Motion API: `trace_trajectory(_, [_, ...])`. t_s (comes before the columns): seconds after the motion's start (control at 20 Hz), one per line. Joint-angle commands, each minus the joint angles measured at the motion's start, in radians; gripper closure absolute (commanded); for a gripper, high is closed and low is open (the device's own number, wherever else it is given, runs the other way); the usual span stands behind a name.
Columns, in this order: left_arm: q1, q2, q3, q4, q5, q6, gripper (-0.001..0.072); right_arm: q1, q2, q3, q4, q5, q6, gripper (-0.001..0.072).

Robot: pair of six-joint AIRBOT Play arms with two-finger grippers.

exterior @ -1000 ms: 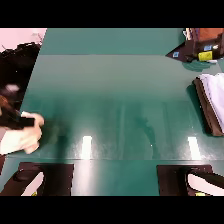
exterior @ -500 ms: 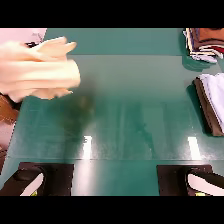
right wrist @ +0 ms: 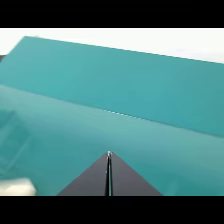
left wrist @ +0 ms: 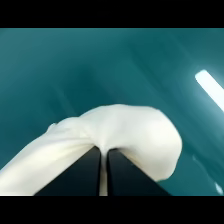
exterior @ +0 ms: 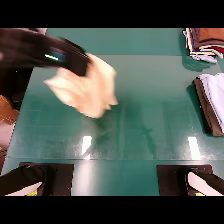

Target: Fold the shirts.

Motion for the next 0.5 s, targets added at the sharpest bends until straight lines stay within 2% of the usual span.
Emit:
trace_trajectory(0.0, [-0.175, -0.196, 0.005, -0.029, 0.033, 0.05, 0.0493, -0.093, 0.082, -0.099, -0.005, -0.013, 0.002, 0.0699])
trace_trajectory(0.05, [-0.187, -0.232, 0.005, -0.038, 0.052, 0.072, 0.0171, -0.119, 0.101, -0.124, -0.004, -0.013, 0.002, 0.0699])
trace_trajectory(0.1, [-0.187, -0.257, 0.005, -0.031, 0.066, 0.071, 0.0086, -0.14, 0.116, -0.146, -0.004, -0.014, 0.002, 0.07])
trace_trajectory(0.25, [-0.106, -0.264, 0.005, 0.067, 0.053, 0.065, 0.0083, -0.184, 0.153, -0.208, -0.003, -0.017, 0.002, 0.07])
trace_trajectory(0.45, [0.135, -0.268, -0.039, 0.026, -0.01, -0.017, 0.0083, -0.182, 0.171, -0.258, -0.002, -0.018, 0.004, 0.0699])
